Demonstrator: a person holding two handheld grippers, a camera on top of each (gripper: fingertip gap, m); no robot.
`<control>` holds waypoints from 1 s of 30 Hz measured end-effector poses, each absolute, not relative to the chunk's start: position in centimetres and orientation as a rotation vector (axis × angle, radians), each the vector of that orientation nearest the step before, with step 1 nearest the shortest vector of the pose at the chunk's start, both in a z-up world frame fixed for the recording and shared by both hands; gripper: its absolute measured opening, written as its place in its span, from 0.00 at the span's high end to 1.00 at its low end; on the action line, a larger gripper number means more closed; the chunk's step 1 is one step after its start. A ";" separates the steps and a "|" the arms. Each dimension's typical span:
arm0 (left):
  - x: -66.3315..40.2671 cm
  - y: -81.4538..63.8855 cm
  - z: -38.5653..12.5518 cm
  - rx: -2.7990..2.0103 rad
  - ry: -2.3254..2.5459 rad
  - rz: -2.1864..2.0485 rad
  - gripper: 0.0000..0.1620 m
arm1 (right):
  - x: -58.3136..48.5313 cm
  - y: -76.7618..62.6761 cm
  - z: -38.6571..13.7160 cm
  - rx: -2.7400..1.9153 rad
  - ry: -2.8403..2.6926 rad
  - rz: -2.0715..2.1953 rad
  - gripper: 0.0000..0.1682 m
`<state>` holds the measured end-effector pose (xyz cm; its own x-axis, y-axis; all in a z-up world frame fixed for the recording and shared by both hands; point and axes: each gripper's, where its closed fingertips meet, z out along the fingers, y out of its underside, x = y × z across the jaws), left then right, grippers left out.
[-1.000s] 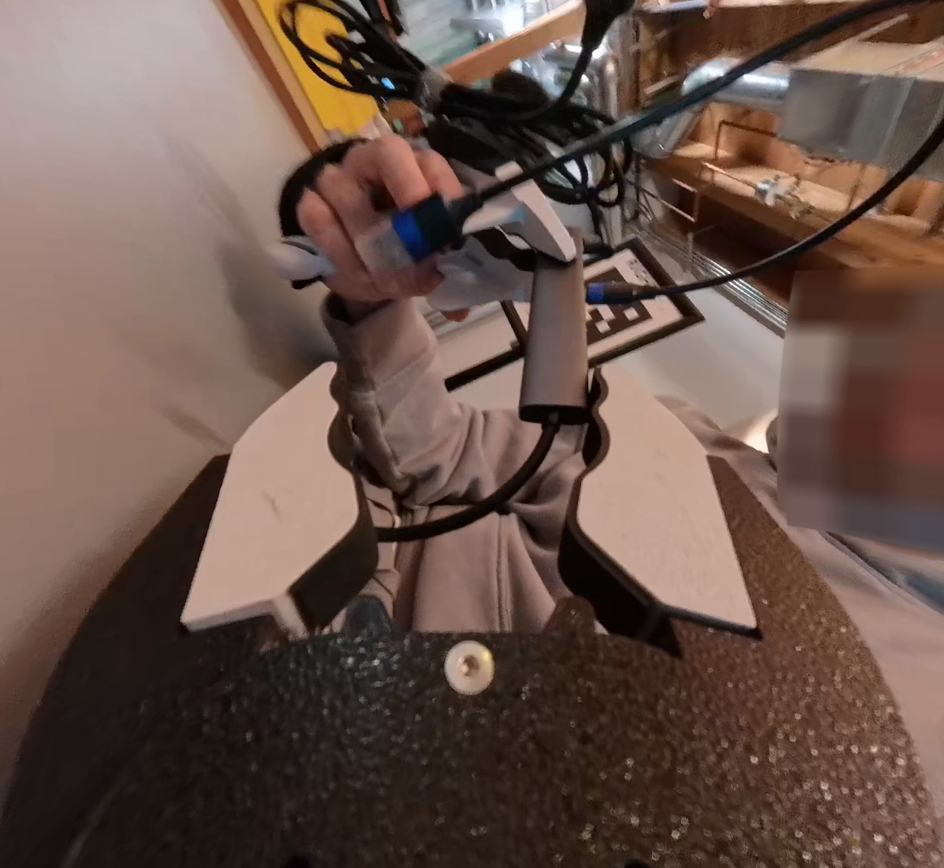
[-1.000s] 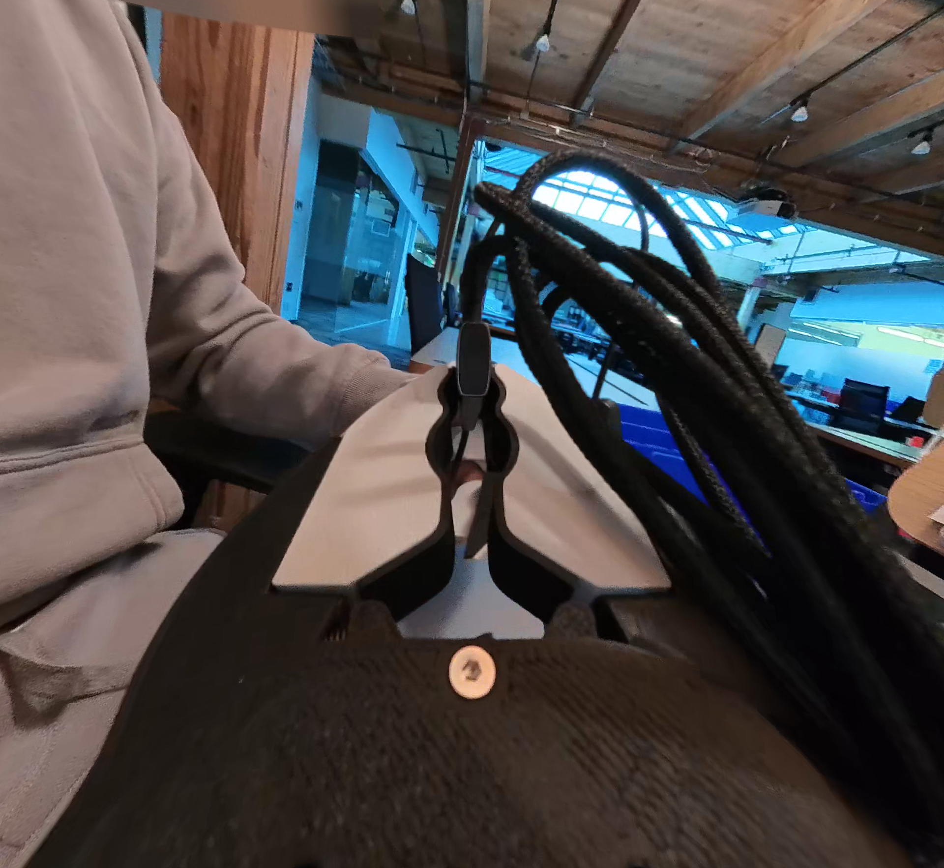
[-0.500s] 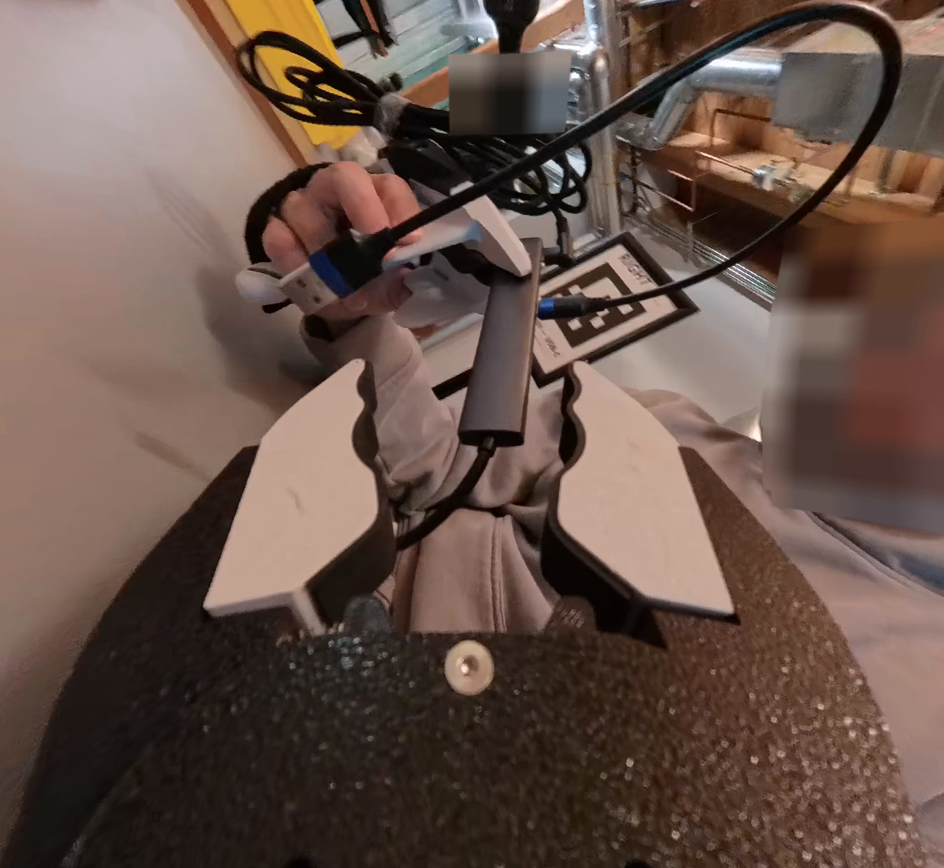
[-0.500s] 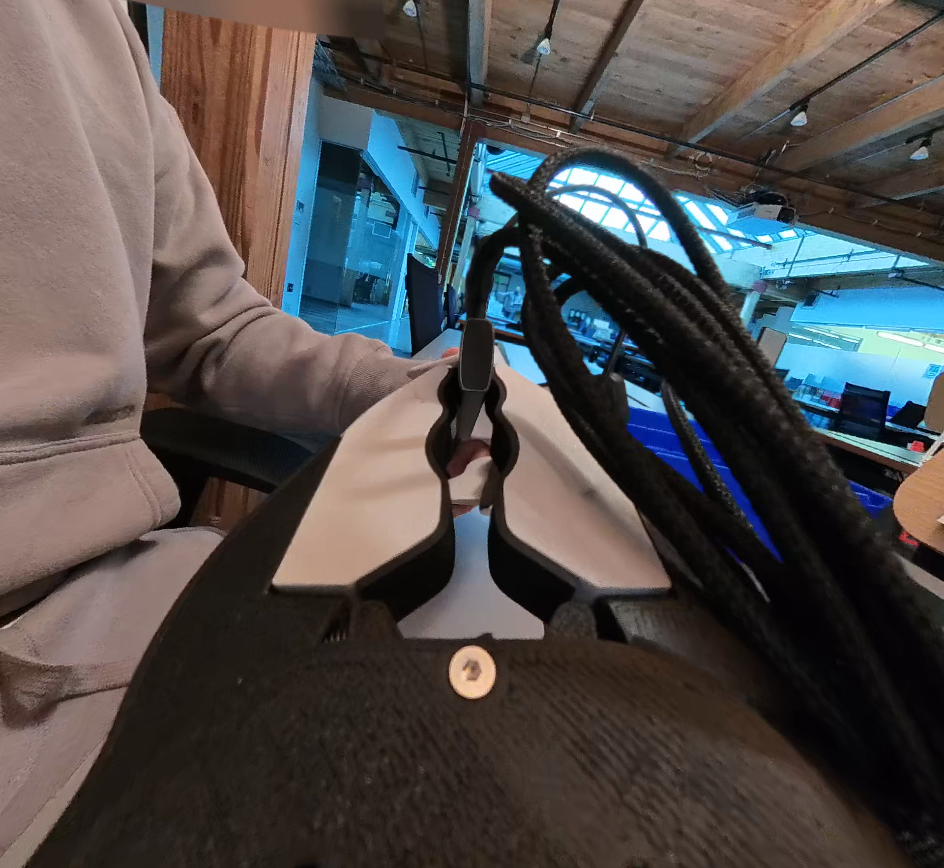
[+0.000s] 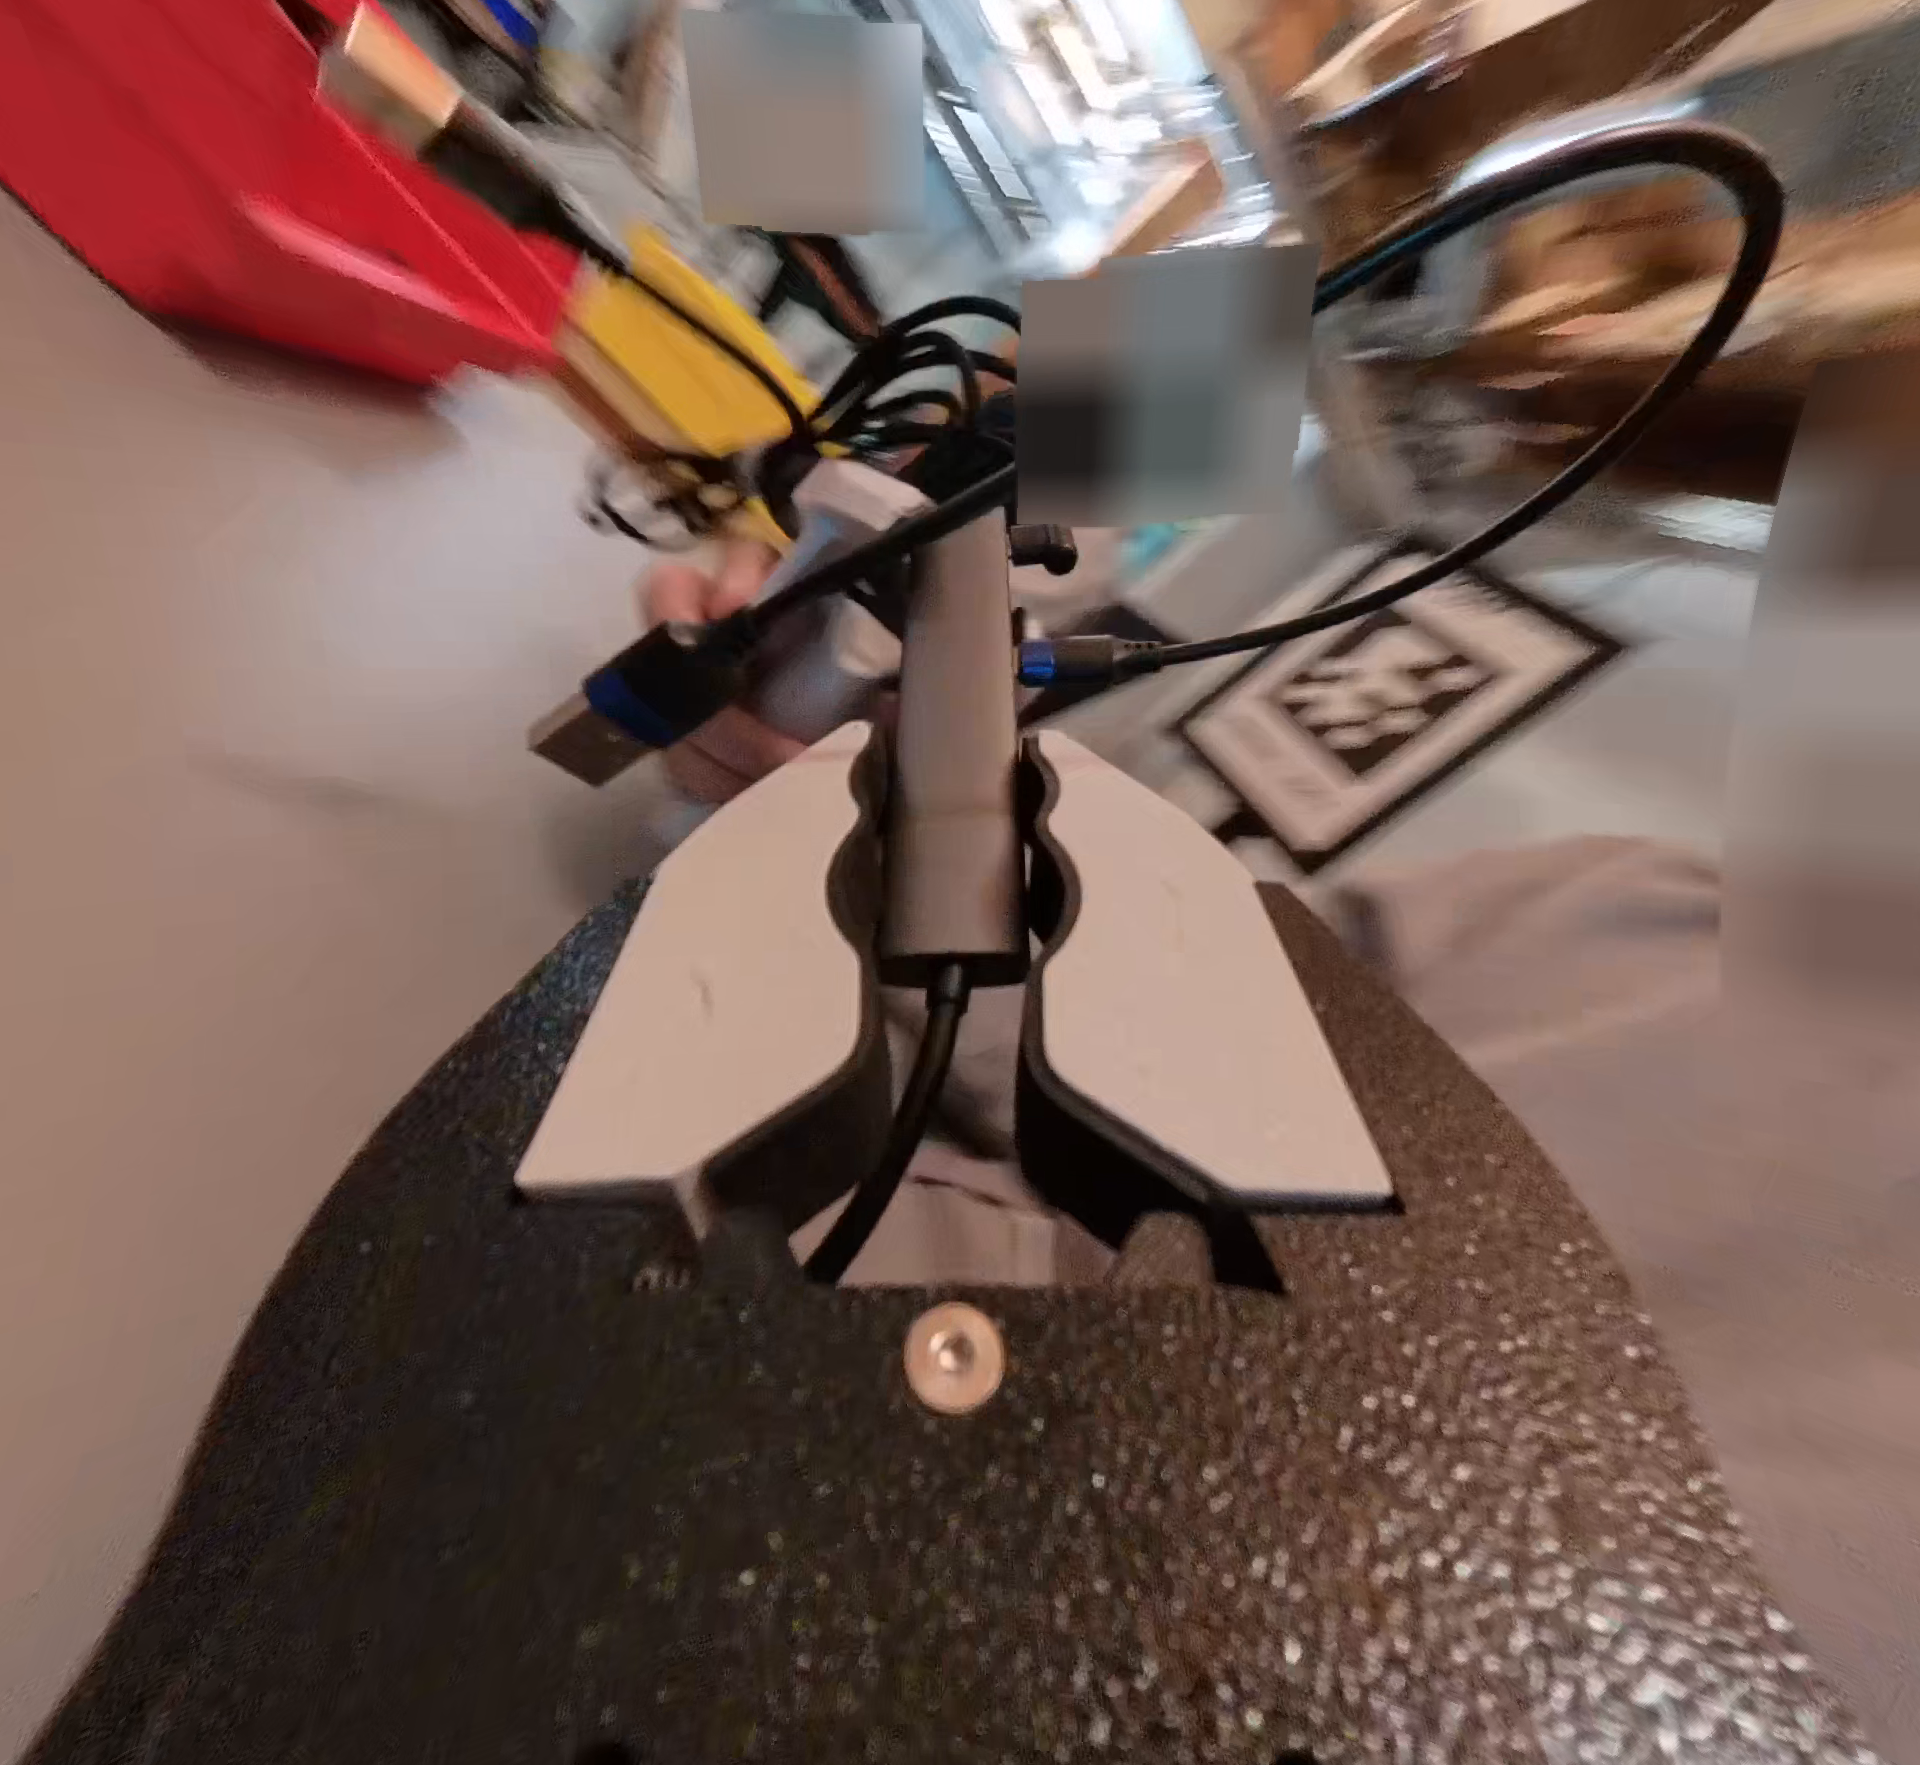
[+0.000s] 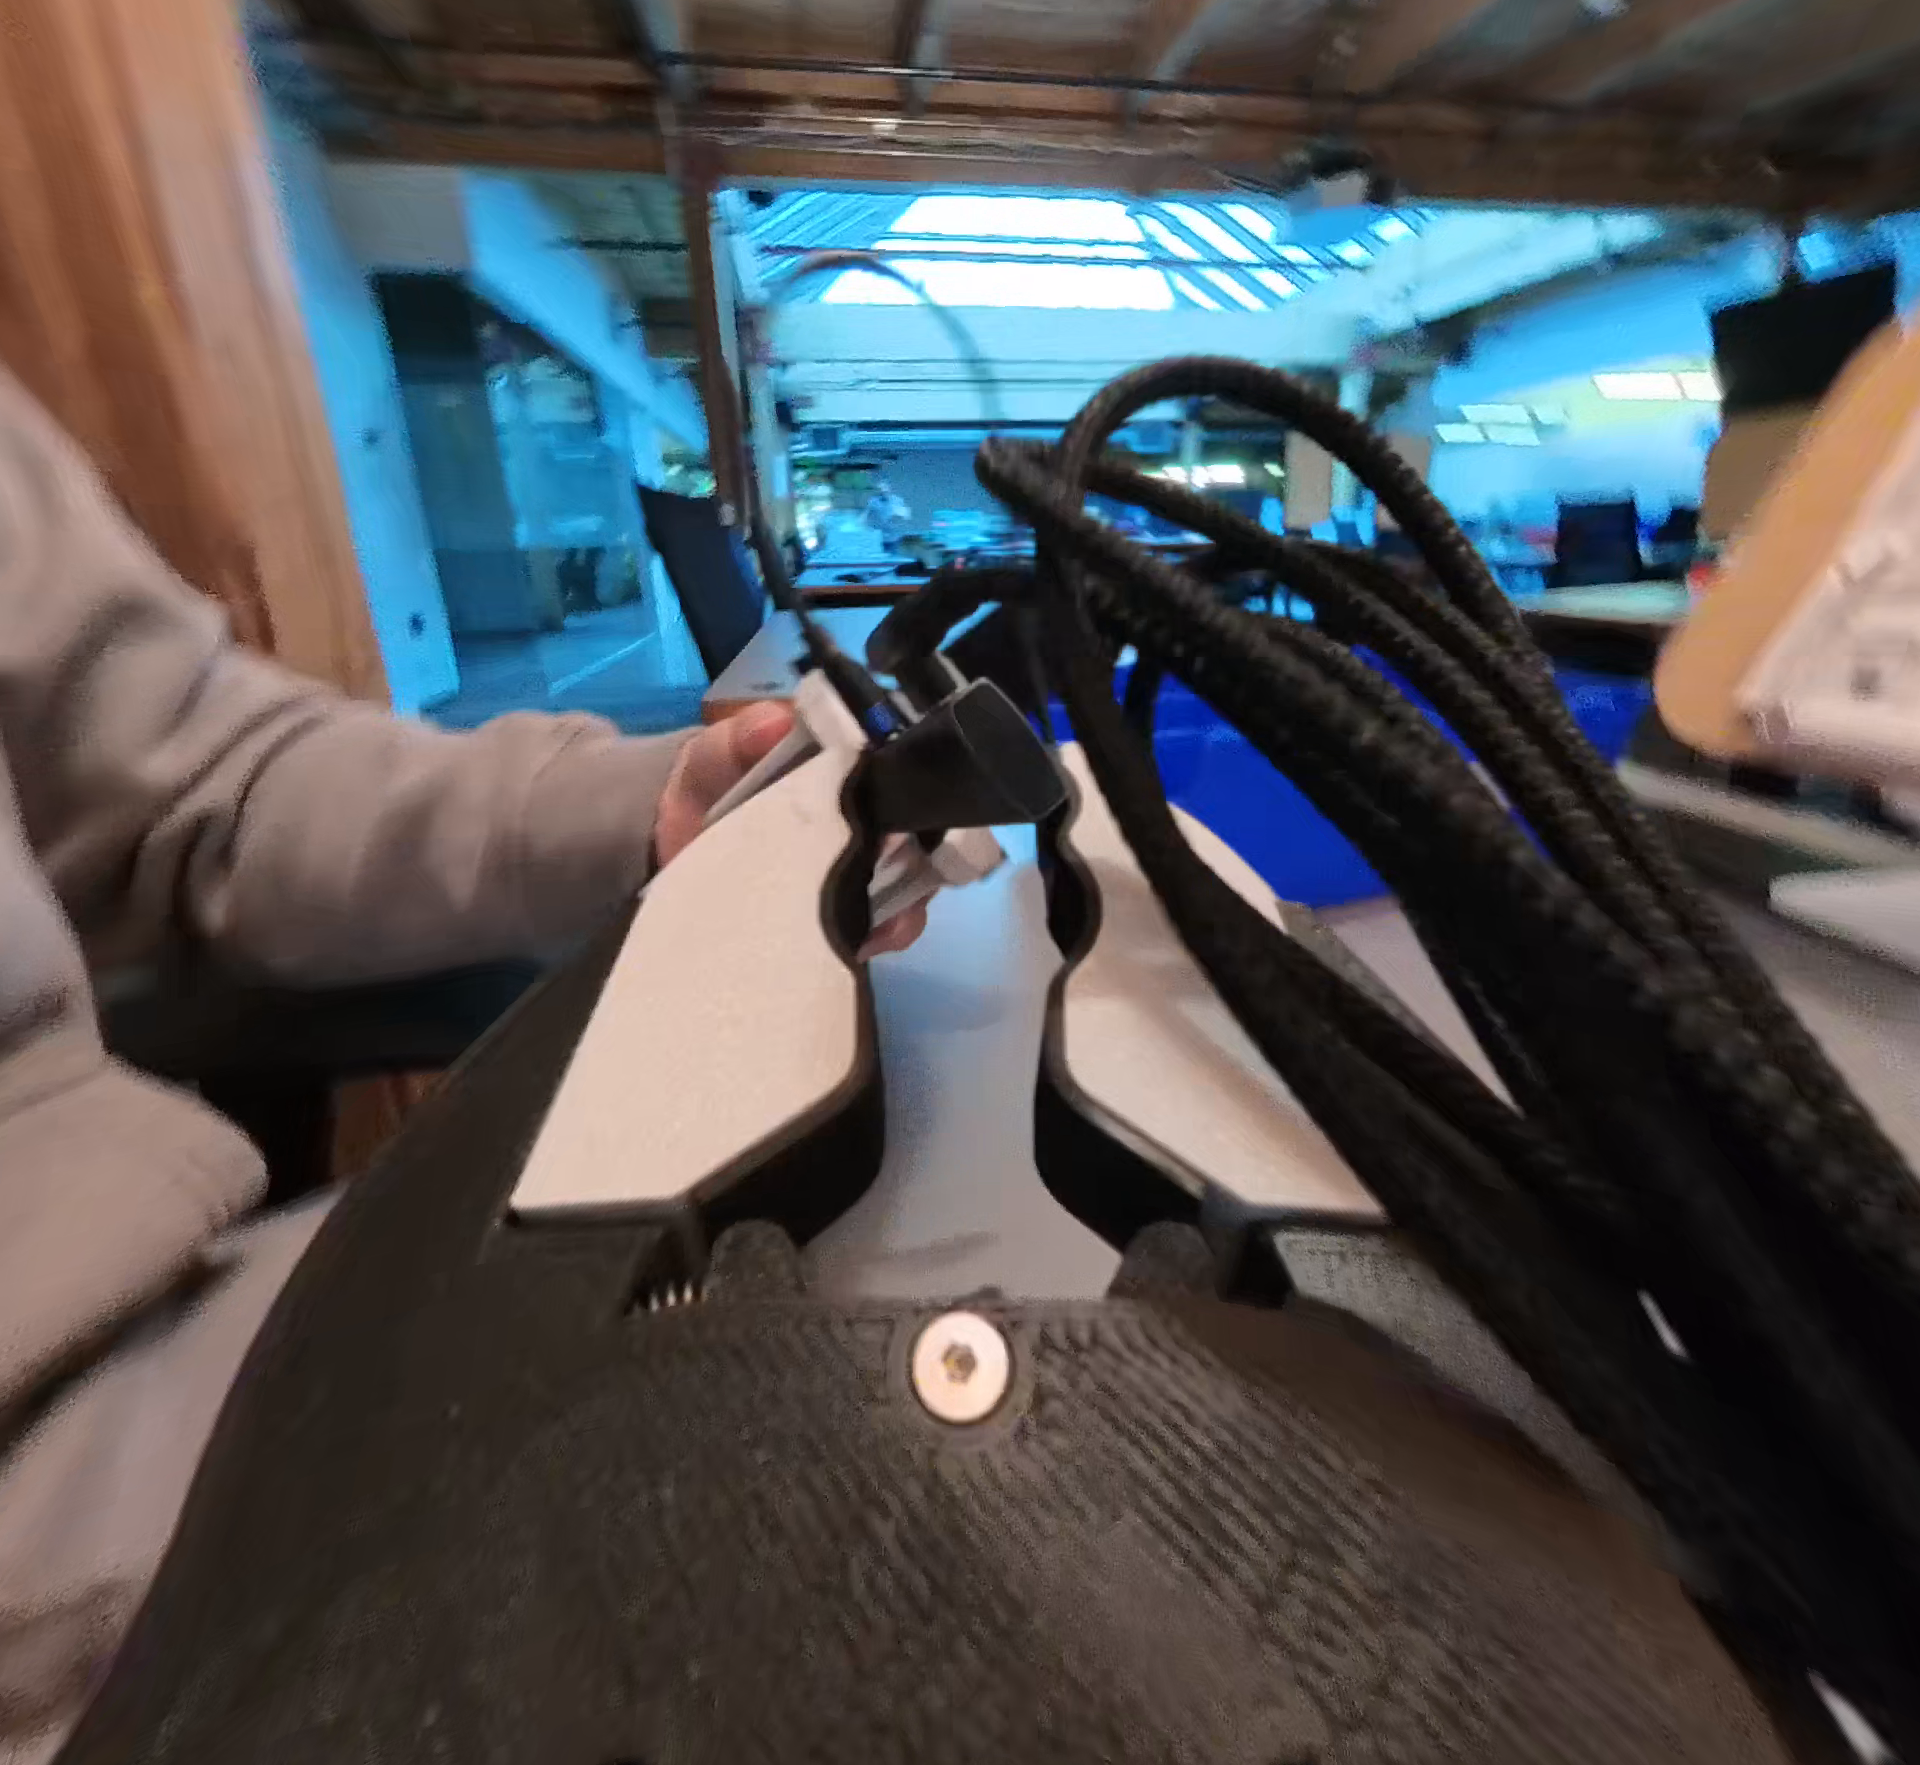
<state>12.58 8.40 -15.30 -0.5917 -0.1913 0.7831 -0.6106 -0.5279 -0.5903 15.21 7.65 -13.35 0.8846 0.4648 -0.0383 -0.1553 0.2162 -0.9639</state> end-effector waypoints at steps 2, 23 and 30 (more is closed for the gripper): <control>13.5 10.0 -15.4 1.389 -1.677 2.301 0.86 | 16.2 8.7 -13.2 -1.291 -0.103 0.597 0.72; 13.8 10.4 -11.4 1.457 -2.845 2.495 0.88 | 16.8 9.4 -10.2 -0.871 0.141 0.925 0.78; 14.2 10.1 -12.5 1.542 -2.559 2.547 0.72 | 16.3 8.5 -9.0 -0.748 0.099 0.928 0.78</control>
